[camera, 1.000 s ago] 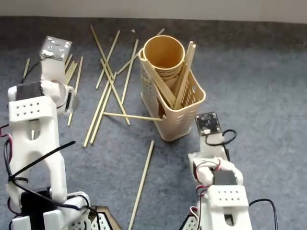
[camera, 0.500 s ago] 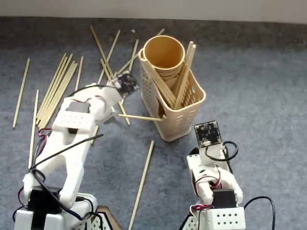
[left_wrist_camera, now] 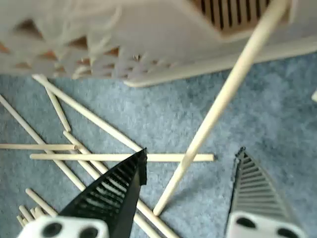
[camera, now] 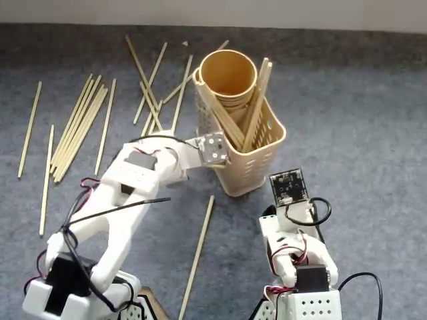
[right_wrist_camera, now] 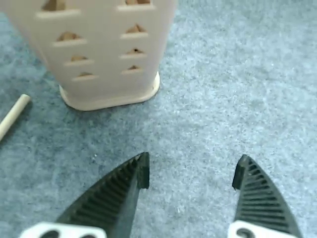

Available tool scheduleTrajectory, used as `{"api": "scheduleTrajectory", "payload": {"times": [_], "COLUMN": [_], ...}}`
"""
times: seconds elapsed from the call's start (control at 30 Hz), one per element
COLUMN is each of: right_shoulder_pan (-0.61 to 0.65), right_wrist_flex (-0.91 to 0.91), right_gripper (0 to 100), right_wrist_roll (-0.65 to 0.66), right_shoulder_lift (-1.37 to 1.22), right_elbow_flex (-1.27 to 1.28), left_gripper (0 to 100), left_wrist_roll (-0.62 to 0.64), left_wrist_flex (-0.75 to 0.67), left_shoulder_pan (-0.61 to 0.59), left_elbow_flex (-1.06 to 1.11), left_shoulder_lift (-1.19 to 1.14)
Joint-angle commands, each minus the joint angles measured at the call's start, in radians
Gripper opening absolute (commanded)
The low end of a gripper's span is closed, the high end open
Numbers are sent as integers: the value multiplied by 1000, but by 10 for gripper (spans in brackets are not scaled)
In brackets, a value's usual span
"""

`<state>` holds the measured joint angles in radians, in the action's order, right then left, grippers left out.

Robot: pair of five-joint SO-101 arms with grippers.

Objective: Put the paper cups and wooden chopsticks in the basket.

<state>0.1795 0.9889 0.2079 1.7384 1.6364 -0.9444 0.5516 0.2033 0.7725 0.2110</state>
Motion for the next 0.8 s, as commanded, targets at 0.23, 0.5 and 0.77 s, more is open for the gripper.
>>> {"api": "scheduleTrajectory", "payload": {"times": [0.23,0.5,0.77], "right_shoulder_pan": [8,8,8], "right_wrist_flex": [4,4,-1], "right_gripper": [275,275,275], "right_wrist_roll": [-3,-3,-3], "right_shoulder_lift": [13,13,13], "right_elbow_flex": [-4,-4,-2], "left_gripper": [217,3,11], "left_wrist_roll": [3,-3,-152], "left_wrist_flex": [-193,-155,146], "left_shoulder_pan": [-2,-139,-237], "left_elbow_flex": [-13,-10,-16], "left_shoulder_lift": [-148,-77,171]}}
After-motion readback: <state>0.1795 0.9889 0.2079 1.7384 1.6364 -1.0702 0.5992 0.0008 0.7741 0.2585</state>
